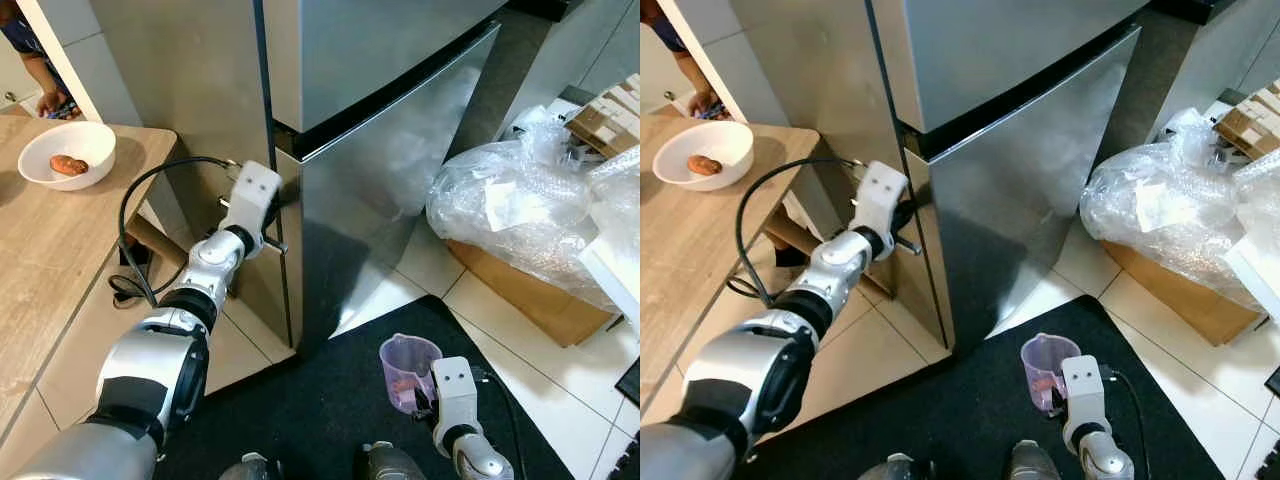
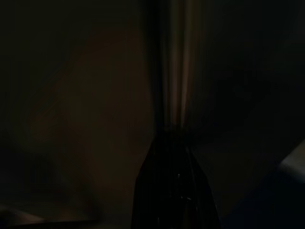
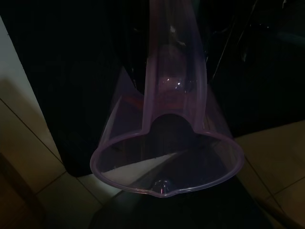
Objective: Restocking fridge
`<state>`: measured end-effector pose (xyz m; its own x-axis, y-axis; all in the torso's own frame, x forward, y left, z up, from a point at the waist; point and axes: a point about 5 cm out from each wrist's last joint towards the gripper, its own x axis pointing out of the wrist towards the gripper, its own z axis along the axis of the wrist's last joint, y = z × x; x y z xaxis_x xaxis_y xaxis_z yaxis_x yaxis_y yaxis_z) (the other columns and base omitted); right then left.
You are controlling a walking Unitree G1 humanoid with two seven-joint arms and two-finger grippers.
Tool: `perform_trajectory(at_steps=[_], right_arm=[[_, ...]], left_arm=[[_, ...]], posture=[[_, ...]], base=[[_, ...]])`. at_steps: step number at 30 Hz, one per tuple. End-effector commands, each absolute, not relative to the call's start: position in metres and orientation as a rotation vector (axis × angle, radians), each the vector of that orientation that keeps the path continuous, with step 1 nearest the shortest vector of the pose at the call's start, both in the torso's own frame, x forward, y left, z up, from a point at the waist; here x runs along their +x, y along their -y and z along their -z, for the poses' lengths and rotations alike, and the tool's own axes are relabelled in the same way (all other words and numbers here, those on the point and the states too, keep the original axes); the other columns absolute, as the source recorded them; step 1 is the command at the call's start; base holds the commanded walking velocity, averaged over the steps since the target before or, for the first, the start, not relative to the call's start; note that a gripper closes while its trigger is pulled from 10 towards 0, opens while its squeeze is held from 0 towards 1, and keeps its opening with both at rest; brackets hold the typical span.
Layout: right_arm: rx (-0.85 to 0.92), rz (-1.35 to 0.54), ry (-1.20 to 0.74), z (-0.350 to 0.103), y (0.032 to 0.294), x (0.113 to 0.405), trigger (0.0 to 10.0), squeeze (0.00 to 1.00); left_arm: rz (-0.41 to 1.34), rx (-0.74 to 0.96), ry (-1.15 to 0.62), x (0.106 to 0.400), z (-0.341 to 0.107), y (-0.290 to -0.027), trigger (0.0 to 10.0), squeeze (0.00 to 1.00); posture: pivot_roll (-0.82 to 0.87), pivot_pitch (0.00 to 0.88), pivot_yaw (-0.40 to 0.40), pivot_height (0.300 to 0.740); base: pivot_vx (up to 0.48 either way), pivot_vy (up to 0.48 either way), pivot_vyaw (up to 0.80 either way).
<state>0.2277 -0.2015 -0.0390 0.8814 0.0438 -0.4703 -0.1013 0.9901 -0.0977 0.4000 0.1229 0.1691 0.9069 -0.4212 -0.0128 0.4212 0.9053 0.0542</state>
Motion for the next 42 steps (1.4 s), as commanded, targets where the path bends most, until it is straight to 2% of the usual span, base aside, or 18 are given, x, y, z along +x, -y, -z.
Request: perform_trajectory(at_steps=[1, 6, 13, 21, 42], right_arm=[[-0.112, -0.061, -0.488, 0.041, 0.204, 0.223, 10.0, 0.00], [-0.118, -0.061, -0.483, 0.040, 0.205, 0.224, 10.0, 0.00], [-0.122, -0.058, -0.478, 0.039, 0.207, 0.224, 10.0, 0.00], [-0.120, -0.055, -0.480, 0.040, 0.207, 0.223, 10.0, 0.00], [-0.112, -0.048, -0.480, 0.040, 0.206, 0.223, 10.0, 0.00]], left_arm=[[0.487, -0.035, 0.030, 0.401, -0.176, -0.115, 10.0, 0.00], [0.563, -0.173, 0.052, 0.398, -0.177, -0.106, 10.0, 0.00], [0.666, -0.283, 0.064, 0.394, -0.177, -0.090, 10.0, 0.00], [0.769, -0.297, 0.065, 0.388, -0.174, -0.071, 10.0, 0.00], [0.901, -0.216, 0.051, 0.380, -0.171, -0.048, 10.0, 0.00]], posture=[[-0.17, 0.229, 0.050, 0.740], [-0.17, 0.235, 0.045, 0.740], [-0.17, 0.236, 0.045, 0.740], [-0.18, 0.237, 0.049, 0.740], [-0.18, 0.241, 0.054, 0.740]], base=[[0.000, 0.000, 0.00], [0.000, 0.000, 0.00], [0.000, 0.000, 0.00], [0.000, 0.000, 0.00], [0.000, 0.000, 0.00]])
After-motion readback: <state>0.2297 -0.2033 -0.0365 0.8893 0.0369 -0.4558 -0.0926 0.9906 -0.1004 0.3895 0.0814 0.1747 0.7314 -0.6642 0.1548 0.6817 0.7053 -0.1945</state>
